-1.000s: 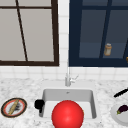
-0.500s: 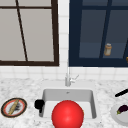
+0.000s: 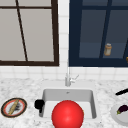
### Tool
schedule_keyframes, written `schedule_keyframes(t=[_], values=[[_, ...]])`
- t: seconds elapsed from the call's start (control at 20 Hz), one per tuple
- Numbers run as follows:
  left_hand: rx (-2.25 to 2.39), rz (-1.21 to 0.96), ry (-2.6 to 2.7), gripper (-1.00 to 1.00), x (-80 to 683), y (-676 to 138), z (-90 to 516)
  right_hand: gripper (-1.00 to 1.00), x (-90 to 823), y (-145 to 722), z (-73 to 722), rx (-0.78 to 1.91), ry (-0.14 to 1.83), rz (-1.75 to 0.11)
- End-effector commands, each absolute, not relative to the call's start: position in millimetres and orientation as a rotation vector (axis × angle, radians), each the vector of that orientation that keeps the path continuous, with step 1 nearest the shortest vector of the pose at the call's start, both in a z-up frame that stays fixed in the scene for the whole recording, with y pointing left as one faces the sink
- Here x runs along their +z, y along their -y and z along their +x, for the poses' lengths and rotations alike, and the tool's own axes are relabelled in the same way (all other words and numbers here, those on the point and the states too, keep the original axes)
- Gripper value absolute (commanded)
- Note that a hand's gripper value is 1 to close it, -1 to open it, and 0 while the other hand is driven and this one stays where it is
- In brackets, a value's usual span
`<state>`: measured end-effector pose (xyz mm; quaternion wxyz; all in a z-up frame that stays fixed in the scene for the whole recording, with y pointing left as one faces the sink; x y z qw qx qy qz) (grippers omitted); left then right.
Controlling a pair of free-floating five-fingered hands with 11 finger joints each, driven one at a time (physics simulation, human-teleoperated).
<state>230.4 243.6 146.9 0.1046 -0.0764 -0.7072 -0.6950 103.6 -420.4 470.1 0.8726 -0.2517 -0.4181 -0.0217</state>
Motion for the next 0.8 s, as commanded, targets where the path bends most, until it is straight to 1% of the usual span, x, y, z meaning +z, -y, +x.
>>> schedule_keyframes(t=[0.0,0.75], values=[[-2.049,-0.225,2.085,0.0,147,-244,230,-1.0,481,417,106,-0.176,0.922,-0.533],[-2.049,-0.225,2.085,0.0,147,-244,230,-1.0,530,396,100,-0.401,0.953,-0.574]])
